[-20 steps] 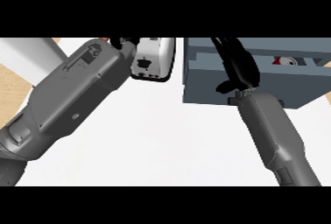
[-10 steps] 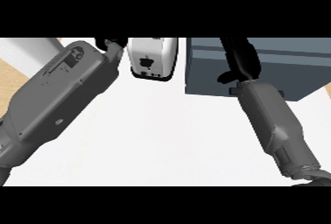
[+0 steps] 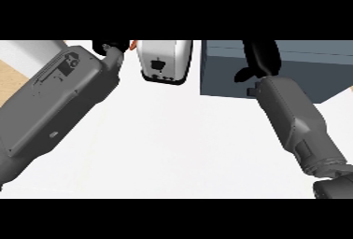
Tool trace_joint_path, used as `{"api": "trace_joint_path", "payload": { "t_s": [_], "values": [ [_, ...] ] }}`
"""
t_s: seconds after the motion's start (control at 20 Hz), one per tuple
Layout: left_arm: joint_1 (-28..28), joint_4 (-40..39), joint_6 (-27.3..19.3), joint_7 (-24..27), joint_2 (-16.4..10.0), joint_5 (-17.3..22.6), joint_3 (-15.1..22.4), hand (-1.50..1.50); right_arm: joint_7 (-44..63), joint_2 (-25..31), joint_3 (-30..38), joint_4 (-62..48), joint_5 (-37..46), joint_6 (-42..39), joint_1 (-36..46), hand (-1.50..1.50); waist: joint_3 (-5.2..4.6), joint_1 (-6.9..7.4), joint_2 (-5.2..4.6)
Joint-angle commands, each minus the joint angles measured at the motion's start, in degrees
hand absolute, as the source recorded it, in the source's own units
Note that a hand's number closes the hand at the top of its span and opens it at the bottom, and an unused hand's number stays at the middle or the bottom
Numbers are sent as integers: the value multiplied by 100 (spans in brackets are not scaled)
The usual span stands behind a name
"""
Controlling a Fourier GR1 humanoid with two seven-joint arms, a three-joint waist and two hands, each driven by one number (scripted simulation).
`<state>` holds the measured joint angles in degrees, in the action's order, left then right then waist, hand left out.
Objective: Pick up the can, place it into the drawer and close the drawer
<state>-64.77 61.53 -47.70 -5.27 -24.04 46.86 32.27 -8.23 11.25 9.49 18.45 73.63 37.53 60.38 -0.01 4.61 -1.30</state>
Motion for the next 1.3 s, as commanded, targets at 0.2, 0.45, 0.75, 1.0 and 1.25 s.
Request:
{"api": "trace_joint_path", "payload": {
  "t_s": [0.2, 0.45, 0.75, 1.0, 1.25],
  "values": [
    [136, 462, 33, -286, -226, -63, -17, -150, 457, 224, 93, -513, 151, 2, 818, -150, 9, 151, -25],
    [160, 577, -37, -290, -122, -114, -2, -150, 287, 394, 222, -681, 37, -244, 1071, -150, 17, 224, -100],
    [270, 778, -3, -388, -328, -133, -19, -150, -855, 62, 1327, -663, -1274, -862, 1033, -150, 44, 272, -66],
    [419, 828, -8, -364, -330, -157, -20, -150, -1316, -82, 2217, -622, -2222, -1420, 1183, -150, 39, 188, -51],
    [408, 1139, -71, -669, -530, -187, -14, -150, -1681, 80, 2432, -721, -2431, -1688, 1031, -150, 24, 155, -39]
  ]
}}
